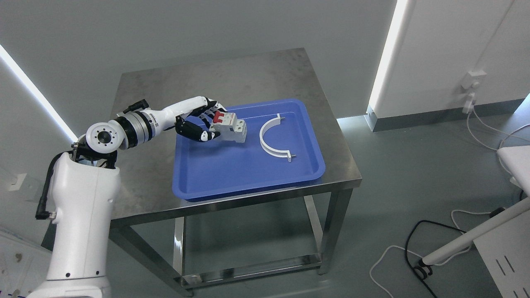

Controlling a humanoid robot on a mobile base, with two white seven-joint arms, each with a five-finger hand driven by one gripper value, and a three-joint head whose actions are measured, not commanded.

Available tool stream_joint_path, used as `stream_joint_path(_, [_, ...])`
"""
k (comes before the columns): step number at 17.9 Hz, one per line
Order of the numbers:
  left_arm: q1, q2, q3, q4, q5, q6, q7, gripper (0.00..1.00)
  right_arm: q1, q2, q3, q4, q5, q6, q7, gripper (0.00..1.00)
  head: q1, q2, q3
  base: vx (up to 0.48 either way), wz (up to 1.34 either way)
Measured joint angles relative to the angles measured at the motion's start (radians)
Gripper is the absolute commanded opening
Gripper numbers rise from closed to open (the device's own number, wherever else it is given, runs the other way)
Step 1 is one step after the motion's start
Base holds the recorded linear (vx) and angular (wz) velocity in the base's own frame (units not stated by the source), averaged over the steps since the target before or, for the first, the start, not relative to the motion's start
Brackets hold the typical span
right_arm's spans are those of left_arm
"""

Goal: Place circuit breaker on shelf
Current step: 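Lift the circuit breaker up out of the tray with the left hand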

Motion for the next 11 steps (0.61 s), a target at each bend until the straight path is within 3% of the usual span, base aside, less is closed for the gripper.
stream_joint_path(2, [-0.018, -0.036, 0.070, -0.003, 0.050, -0.004, 0.037, 0.10, 0.000, 0.000, 0.000, 0.000, 0.000, 0.000, 0.000, 1.00, 0.0000, 0.000, 0.000, -0.001, -0.01])
stream_joint_path(5, [-0.030, -0.078, 0.160, -0.013, 0.160, -0.018, 0.243, 0.17, 0.000, 0.000, 0.000, 0.000, 0.000, 0.000, 0.000, 1.00, 0.0000, 0.000, 0.000, -0.001, 0.00])
stream_joint_path(8, [-0.010, -0.111, 0.224, -0.024, 0.255, -0.123, 0.484, 0.14, 0.000, 0.000, 0.000, 0.000, 0.000, 0.000, 0.000, 1.00, 0.0000, 0.000, 0.000, 0.005, -0.01])
stream_joint_path(11, [0.064, -0.136, 0.250, -0.055, 0.320, -0.223, 0.615, 0.13, 0.000, 0.000, 0.000, 0.000, 0.000, 0.000, 0.000, 1.00, 0.0000, 0.000, 0.000, 0.002, 0.01])
